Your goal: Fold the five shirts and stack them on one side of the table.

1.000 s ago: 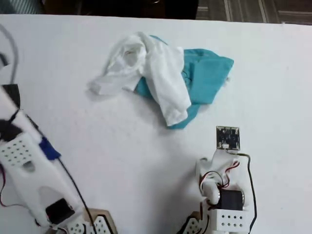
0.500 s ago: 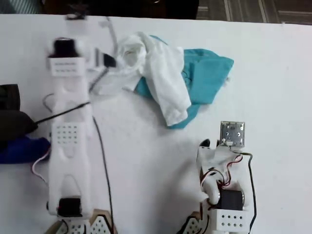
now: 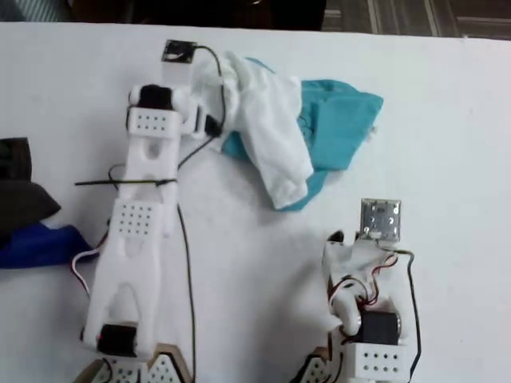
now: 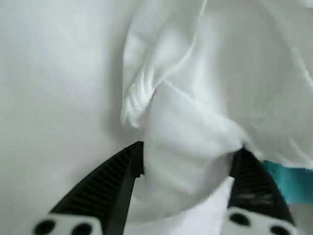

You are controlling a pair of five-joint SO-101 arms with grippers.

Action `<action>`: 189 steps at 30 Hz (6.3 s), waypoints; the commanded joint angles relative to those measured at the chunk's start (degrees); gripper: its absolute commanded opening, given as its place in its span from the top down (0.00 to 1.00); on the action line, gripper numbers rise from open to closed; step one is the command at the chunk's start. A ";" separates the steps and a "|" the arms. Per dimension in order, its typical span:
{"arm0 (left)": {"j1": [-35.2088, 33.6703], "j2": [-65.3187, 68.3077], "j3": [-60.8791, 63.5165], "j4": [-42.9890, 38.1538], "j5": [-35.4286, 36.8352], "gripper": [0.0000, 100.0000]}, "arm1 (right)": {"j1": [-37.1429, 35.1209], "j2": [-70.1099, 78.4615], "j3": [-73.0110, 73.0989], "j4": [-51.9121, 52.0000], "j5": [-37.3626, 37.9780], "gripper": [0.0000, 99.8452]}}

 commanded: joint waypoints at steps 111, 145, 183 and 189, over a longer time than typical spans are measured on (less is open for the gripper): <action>-15.74 -124.40 150.90 -48.26 -13.01 0.72 | 8.75 43.56 -76.40 -0.13 10.02 0.89; -1.85 -60.22 99.30 -41.32 -6.07 0.72 | -9.10 114.15 -115.08 22.46 10.64 0.89; -1.32 -49.76 92.88 -42.11 3.60 0.72 | -8.31 138.59 -159.82 43.30 10.64 0.98; -1.32 -49.76 92.88 -42.11 3.60 0.72 | -4.26 128.22 -168.88 45.32 10.64 0.98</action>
